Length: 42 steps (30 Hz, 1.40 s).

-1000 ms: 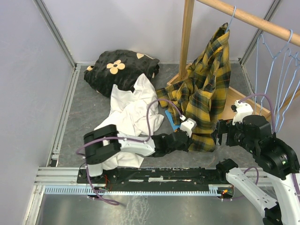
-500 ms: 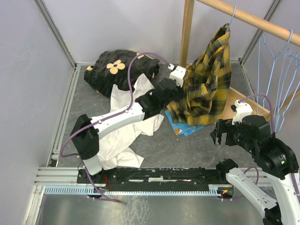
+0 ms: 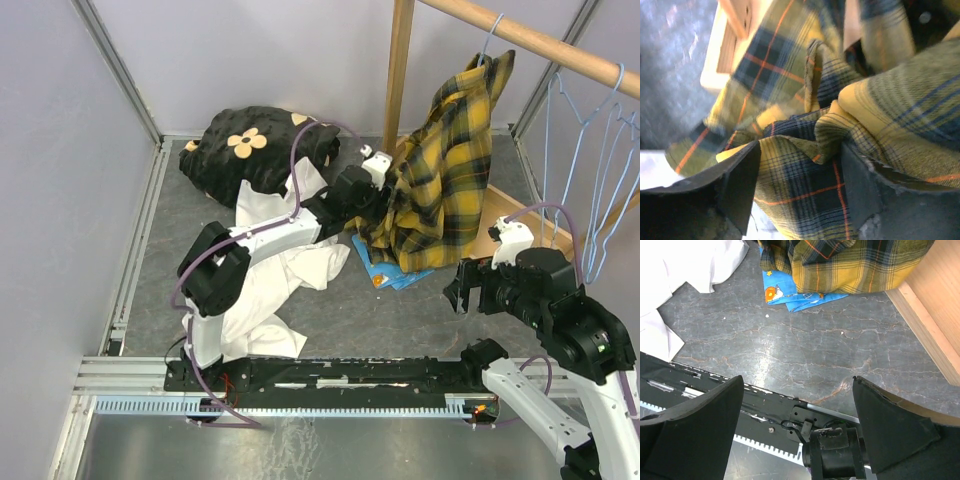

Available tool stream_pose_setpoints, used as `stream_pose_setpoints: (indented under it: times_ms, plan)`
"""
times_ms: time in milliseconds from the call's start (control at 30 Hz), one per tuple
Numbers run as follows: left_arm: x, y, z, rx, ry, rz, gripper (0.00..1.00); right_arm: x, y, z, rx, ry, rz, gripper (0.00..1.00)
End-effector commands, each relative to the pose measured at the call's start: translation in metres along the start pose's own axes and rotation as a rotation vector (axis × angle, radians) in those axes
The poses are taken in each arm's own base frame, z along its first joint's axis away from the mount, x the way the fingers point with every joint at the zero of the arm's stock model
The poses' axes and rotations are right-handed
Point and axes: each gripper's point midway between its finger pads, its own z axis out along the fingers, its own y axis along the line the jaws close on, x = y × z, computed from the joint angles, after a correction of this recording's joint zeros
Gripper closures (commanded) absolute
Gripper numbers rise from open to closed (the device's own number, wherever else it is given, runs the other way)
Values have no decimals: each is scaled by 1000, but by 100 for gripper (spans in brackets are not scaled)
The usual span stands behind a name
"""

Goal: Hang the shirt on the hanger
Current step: Adjust the shirt on the hanger.

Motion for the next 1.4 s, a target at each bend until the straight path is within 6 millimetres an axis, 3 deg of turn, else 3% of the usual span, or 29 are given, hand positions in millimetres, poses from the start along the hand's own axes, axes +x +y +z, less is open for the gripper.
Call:
stream_pose_setpoints:
  times_ms: [0, 200, 400, 633, 800, 900, 1067, 1133, 1233, 1367]
  plan:
    - [-61, -5, -55, 28, -148, -73, 21, -12, 12, -1, -64, -23, -44, 3]
    - [-100, 15, -128, -26, -239, -83, 12, -32, 26, 3, -129, -45, -76, 3]
    - [-93, 49, -184, -131, -230, -101, 11, -49, 46, -1, -230, -54, -133, 3]
    - [-59, 93, -251, -269, -198, -146, 11, -63, 62, 10, -288, 14, -179, 6]
    - [-22, 118, -291, -366, -159, -188, 11, -68, 91, 17, -326, 39, -279, 8]
    - [-3, 125, -310, -410, -131, -216, 10, -60, 127, 33, -338, 79, -419, 8]
    - [9, 134, -352, -474, -165, -276, 11, -46, 189, 61, -448, 142, -692, 6]
    - [6, 133, -372, -463, -215, -294, 11, -41, 204, 79, -475, 180, -783, 4]
    - [7, 133, -395, -452, -253, -291, 12, -28, 222, 122, -472, 255, -903, 1]
    - [12, 131, -414, -439, -281, -285, 12, -6, 228, 175, -453, 383, -1031, 1]
